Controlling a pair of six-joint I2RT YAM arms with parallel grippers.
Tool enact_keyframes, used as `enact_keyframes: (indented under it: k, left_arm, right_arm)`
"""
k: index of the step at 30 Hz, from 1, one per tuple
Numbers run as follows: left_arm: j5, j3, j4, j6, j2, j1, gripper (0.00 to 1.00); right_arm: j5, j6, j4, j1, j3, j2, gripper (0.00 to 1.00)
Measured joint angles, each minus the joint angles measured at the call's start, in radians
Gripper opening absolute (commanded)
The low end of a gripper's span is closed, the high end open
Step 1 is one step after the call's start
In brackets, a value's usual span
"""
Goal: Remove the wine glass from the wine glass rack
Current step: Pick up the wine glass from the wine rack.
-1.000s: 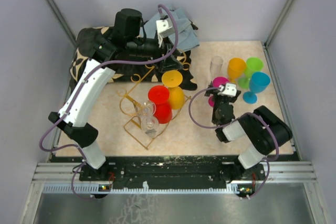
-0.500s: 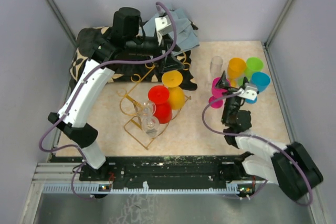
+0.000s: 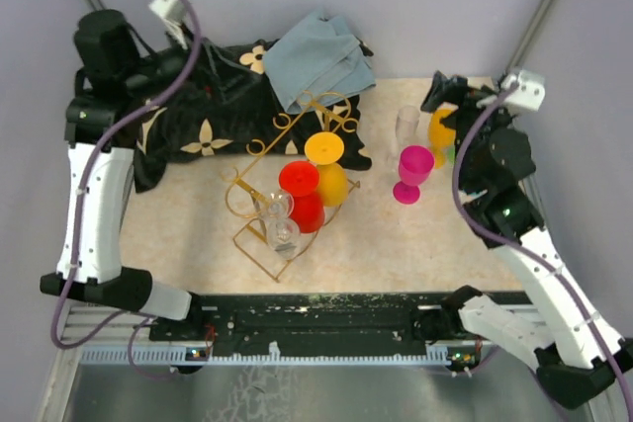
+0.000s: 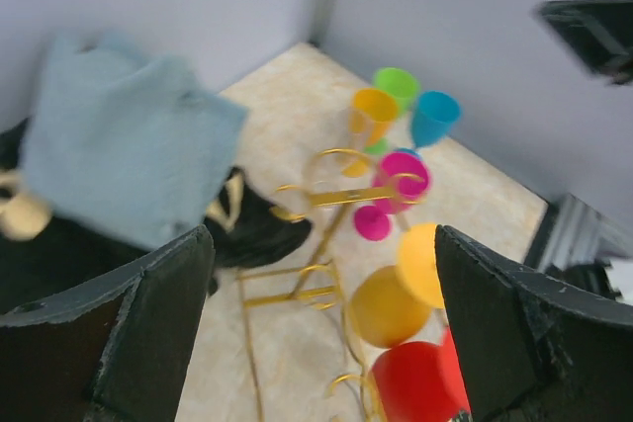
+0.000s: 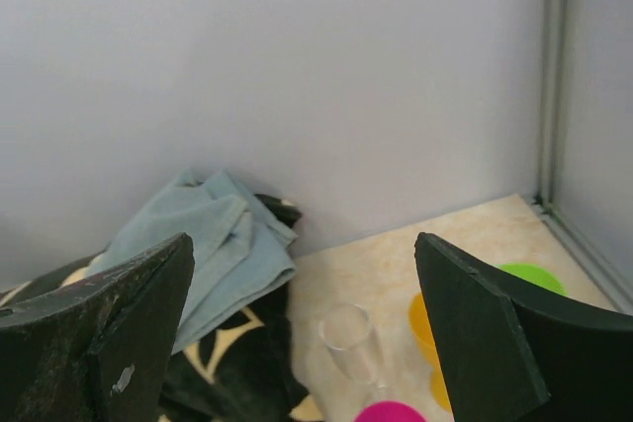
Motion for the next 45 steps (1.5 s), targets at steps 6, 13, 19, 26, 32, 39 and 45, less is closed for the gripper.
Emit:
enact_keyframes:
  k: [6, 13, 19, 26, 32, 39, 45]
  left_arm:
    - [0.117, -0.035, -0.013, -0.151, 0.052, 0.318, 1.0]
    - [0.205, -0.152, -0.013, -0.285, 0.104, 0.404, 1.0]
    - [0.272, -0.197, 0.045, -0.397, 0.105, 0.404, 0.99]
    - [0.325, -0.202, 0.1, -0.477, 0.122, 0.404, 0.99]
    - [0.359, -0.217, 0.136, -0.515, 0.129, 0.404, 0.99]
    - [0.374, -0.218, 0.162, -0.538, 0.136, 0.404, 0.98]
    - [0.381, -0.218, 0.17, -0.546, 0.146, 0.404, 0.97]
  right_arm:
    - [-0.171, 0.24, -0.45, 0.0, 0.481, 0.257, 0.93]
    - [-0.464, 0.603, -0.711, 0.0, 0.467, 0.248, 0.68]
    - [-0.64, 0.886, -0.713, 0.005, 0.205, 0.106, 0.65]
    - [-0.673, 1.036, -0.662, 0.133, 0.139, 0.098, 0.66]
    - [-0.665, 1.096, -0.608, 0.174, 0.095, 0.098, 0.66]
    - [-0.664, 1.122, -0.56, 0.18, 0.082, 0.104, 0.61]
    - [-0.667, 1.132, -0.5, 0.202, 0.081, 0.156, 0.49]
